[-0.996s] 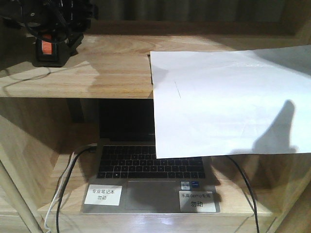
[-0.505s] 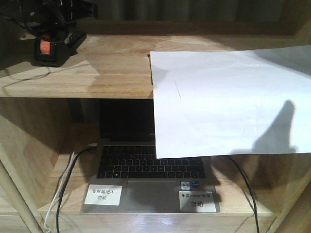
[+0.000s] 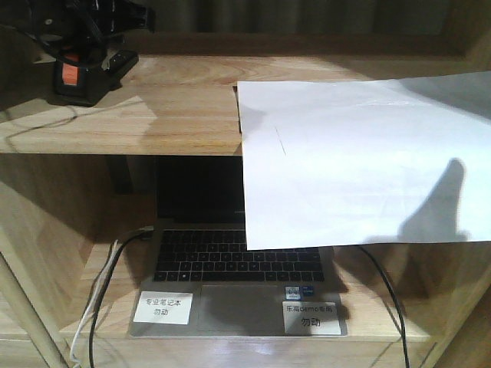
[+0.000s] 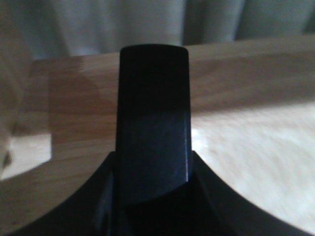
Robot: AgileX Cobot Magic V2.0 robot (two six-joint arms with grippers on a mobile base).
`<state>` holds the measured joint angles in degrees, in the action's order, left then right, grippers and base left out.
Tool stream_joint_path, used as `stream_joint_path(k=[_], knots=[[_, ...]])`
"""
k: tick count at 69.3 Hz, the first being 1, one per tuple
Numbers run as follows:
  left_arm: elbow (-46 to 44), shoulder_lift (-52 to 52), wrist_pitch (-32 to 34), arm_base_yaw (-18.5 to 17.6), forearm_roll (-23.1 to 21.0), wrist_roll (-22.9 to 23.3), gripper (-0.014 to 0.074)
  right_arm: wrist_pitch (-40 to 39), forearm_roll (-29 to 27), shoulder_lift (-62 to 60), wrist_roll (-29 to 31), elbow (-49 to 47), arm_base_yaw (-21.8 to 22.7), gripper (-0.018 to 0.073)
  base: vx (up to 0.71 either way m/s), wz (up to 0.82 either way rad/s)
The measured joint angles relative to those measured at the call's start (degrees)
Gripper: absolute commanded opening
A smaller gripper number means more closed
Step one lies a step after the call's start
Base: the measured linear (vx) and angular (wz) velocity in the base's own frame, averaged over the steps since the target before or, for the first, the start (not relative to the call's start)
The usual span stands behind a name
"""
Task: Grab stapler and paper to desk for stapling
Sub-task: 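Grasp the black stapler with the left gripper and lift it off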
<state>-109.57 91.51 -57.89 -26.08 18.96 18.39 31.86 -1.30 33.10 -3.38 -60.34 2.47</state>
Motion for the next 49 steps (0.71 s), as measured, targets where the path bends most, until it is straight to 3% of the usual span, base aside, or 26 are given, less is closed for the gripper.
stream_joint_path(k=[14,24,37,49], knots=[[1.2,-5.8,2.5,-3.7,-1.6,-6.0,-0.0008,0.0,0.0,0.0,0.0,0.0,0.0,0.036,0.0,0.0],[10.0,-13.3,7.9,-6.1,-2.7,-8.3,-0.0008,0.0,0.0,0.0,0.0,0.0,0.0,0.036,0.0,0.0],[25.8,-25.4,19.1,-6.2,-10.6,-13.9,-0.0008,0.0,0.0,0.0,0.0,0.0,0.0,0.036,0.0,0.0],[39.9,-36.9,28.3,-6.2,-19.0,-25.5,-0.0008,0.0,0.0,0.0,0.0,0.0,0.0,0.036,0.0,0.0]])
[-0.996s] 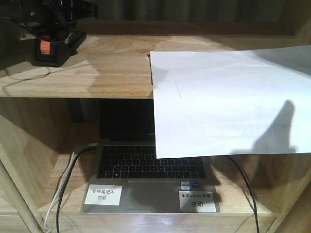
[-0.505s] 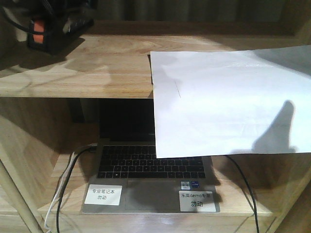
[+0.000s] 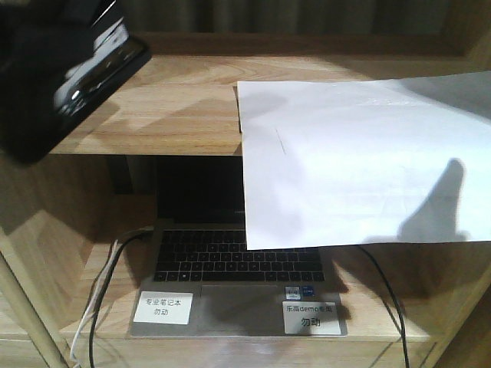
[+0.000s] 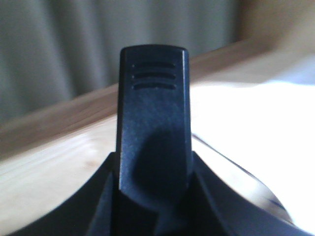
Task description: Grab stapler and paper to desk for stapling
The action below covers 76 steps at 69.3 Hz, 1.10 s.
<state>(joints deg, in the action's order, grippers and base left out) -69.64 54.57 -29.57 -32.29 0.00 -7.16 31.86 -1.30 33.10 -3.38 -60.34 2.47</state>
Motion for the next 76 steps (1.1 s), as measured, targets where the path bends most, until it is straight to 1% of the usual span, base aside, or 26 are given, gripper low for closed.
stream_joint_path(k=[6,11,16,30,46,61,76], knots=[[6.0,-5.3,1.8,-0.1,-3.6,-5.5,-0.0008,0.0,0.0,0.0,0.0,0.0,0.0,0.036,0.0,0.0],[10.0,-9.2,2.1,-0.1,-5.5,-8.3,-0.0008,0.0,0.0,0.0,0.0,0.0,0.0,0.036,0.0,0.0],[13.4,-13.0,2.2,-0.1,-6.1,-9.6,-0.0008,0.0,0.0,0.0,0.0,0.0,0.0,0.036,0.0,0.0],[22.0,-24.0,3.6,-0.1,-6.4,-10.1,-0.0008,0.0,0.0,0.0,0.0,0.0,0.0,0.036,0.0,0.0],[29.2,-36.0,3.2,-0.1,-6.4,-10.2,-0.0008,0.0,0.0,0.0,0.0,0.0,0.0,0.036,0.0,0.0],[33.1,-45.4,-0.7,-0.1,-6.4,-10.3,-0.0008,0.0,0.0,0.0,0.0,0.0,0.0,0.036,0.0,0.0],[33.9,-49.1,-5.8,-0.1,-6.2,-10.3,-0.0007,0.0,0.0,0.0,0.0,0.0,0.0,0.036,0.0,0.0]])
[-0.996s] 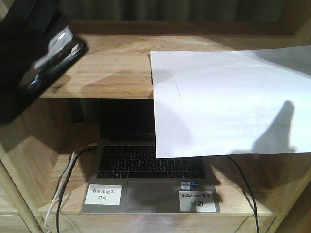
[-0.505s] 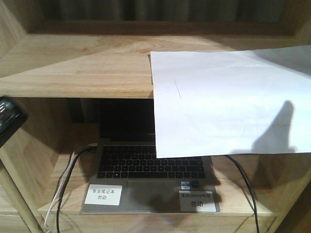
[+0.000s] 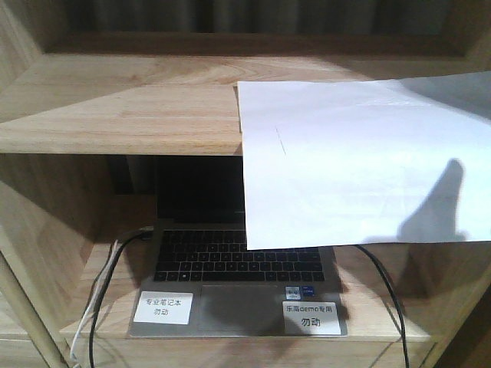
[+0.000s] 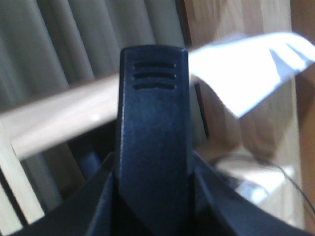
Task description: Grab stapler and paper to desk for stapling
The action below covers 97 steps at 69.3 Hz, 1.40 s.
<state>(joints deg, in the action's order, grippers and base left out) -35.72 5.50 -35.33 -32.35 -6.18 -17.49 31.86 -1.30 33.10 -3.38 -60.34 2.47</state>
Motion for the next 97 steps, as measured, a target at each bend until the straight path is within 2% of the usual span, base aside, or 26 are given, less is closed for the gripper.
stream_joint_path(k=[88,97], knots=[[0.0,-0.2,-1.2,0.0,0.0,0.0,-0.0006,0.0,0.0,0.0,0.0,0.0,0.0,0.036,0.0,0.0],[0.0,-0.2,-1.2,0.0,0.0,0.0,-0.0006,0.0,0.0,0.0,0.0,0.0,0.0,0.0392,0.0,0.0]])
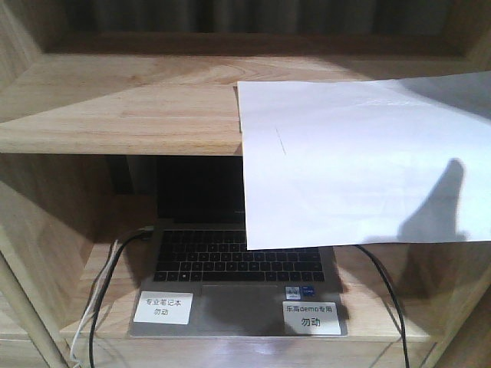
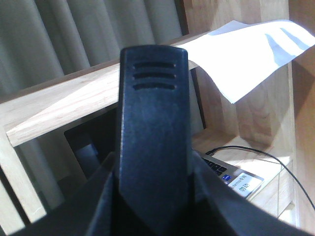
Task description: Grab stapler and paper to desk for stapling
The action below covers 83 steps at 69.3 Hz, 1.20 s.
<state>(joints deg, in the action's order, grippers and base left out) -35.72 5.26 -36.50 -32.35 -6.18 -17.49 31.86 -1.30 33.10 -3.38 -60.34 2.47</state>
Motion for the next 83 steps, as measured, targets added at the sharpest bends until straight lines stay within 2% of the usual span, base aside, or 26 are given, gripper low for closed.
stream_joint_path(k=[5,20,38,44,51,56,64,71,76,80,83], knots=[[0.0,0.0,0.0,0.0,0.0,0.0,-0.0006,0.0,0.0,0.0,0.0,0.0,0.0,0.0449,0.0,0.0],[0.0,0.0,0.0,0.0,0.0,0.0,-0.0006,0.0,0.0,0.0,0.0,0.0,0.0,0.0732,0.0,0.0],[0.0,0.0,0.0,0.0,0.0,0.0,-0.0006,-0.4,0.0,0.0,-0.3,0.0,0.0,0.0715,0.0,0.0],[0.0,0.0,0.0,0.0,0.0,0.0,-0.0006,-1.9,0.0,0.0,-4.1,0.0,0.0,0.0712,0.0,0.0],[0.0,0.0,0.0,0.0,0.0,0.0,-0.0006,-5.7,0.0,0.0,-14.7,0.0,0.0,0.0706,0.0,0.0],[0.0,0.0,0.0,0.0,0.0,0.0,-0.0006,-8.9,0.1,0.0,-26.2,0.0,0.0,0.0704,0.0,0.0],[0.0,0.0,0.0,0.0,0.0,0.0,-0.0006,-13.3,1.3,0.0,-49.3,0.0,0.0,0.0697,0.0,0.0],[0.0,0.0,0.0,0.0,0.0,0.0,-0.0006,-16.6,4.0,0.1,-71.6,0.0,0.0,0.0689,0.0,0.0],[0.0,0.0,0.0,0.0,0.0,0.0,-0.0006,-19.2,6.4,0.1,-85.1,0.0,0.0,0.0686,0.0,0.0],[0.0,0.0,0.0,0.0,0.0,0.0,-0.0006,-22.3,8.9,0.1,-93.5,0.1,0.0,0.0683,0.0,0.0],[0.0,0.0,0.0,0.0,0.0,0.0,-0.0006,-24.6,11.0,0.1,-97.4,0.3,0.0,0.0682,0.0,0.0]])
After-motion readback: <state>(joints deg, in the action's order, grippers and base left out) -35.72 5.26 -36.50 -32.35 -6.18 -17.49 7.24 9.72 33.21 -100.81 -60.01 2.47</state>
